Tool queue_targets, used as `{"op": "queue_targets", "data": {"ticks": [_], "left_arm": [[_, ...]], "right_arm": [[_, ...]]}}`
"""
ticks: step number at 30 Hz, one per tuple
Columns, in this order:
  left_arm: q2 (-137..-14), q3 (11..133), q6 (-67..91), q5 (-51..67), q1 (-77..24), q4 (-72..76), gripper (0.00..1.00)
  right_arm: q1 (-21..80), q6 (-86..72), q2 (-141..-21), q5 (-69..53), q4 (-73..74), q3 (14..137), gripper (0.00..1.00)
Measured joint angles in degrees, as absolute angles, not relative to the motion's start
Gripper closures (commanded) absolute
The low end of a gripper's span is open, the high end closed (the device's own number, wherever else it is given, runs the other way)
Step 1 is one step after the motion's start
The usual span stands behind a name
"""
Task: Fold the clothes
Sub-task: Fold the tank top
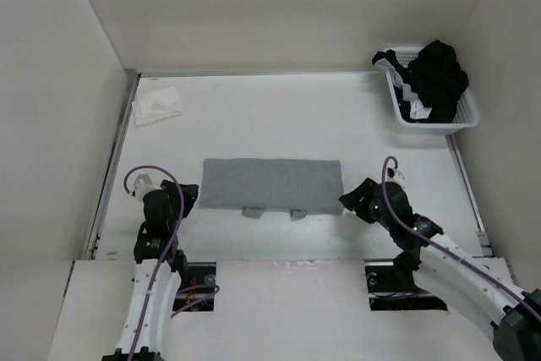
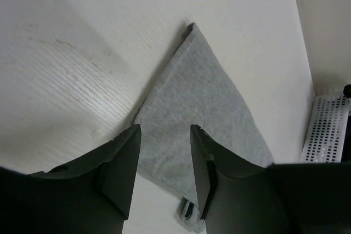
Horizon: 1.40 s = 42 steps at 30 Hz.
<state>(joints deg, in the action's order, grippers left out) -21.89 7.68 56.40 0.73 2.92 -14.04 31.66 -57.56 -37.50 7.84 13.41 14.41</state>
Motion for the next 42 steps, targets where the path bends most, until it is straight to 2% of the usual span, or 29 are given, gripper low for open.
{"op": "queue_targets", "data": {"ticks": [2,10,14,15,18,19,21,24,27,30,33,37,42], "left_arm": [[-21.76,8.38,56.36,0.49,2.66,-13.89,0.6],[-26.15,10.26,56.07,-0.03,-2.26,-6.7,0.61],[-28.47,10.26,55.99,-0.1,-3.73,-3.42,0.61],[-28.99,10.26,55.96,-0.16,-3.97,-2.57,0.62],[-30.96,10.26,55.99,-0.45,-5.17,0.32,0.63],[-31.59,10.26,56.01,-0.54,-5.85,1.26,0.63],[-33.34,10.26,55.99,-1.26,-8.21,3.46,0.63],[-36.67,10.26,56.05,-3.27,-14.22,7.03,0.63],[-41.56,10.26,56.05,-6.79,-22.87,10.92,0.63],[-46.94,10.55,56.01,-10.39,-31.62,14.17,0.63],[-50.83,11.99,56.01,-12.43,-37.36,16.43,0.62],[-51.79,14.74,56.01,-13.78,-40.42,18.87,0.62],[-48.14,15.77,56.01,-14.15,-39.97,19.99,0.62]], "right_arm": [[31.14,-56.23,-39.33,8.45,12.16,14.55,0.38],[21.17,-50.74,-60.71,1.8,-2.61,17.12,0.45],[20.6,-50.7,-66.89,-2.44,-9.1,17.76,0.59],[20.6,-50.87,-68.64,-3.73,-10.79,18.06,0.65],[20.6,-51.57,-73.91,-6.76,-14.39,19.25,0.92],[20.6,-51.9,-75.22,-7.31,-14.92,19.73,0.97],[20.6,-52.56,-75.59,-7.29,-15.27,19.86,1.0],[20.05,-52.93,-71.0,-5.32,-13.26,19.77,1.0],[18.7,-52.45,-61.12,-2.24,-8.75,19.79,1.0],[17.04,-50.46,-50.15,1.39,-1.23,20.95,1.0],[16.67,-47.64,-45.45,5.32,6.98,25.98,1.0],[22.83,-44.45,-47.86,10.83,14.22,36.23,0.99],[38.48,-42.15,-59.29,18.92,19.29,49.19,0.99]]}}
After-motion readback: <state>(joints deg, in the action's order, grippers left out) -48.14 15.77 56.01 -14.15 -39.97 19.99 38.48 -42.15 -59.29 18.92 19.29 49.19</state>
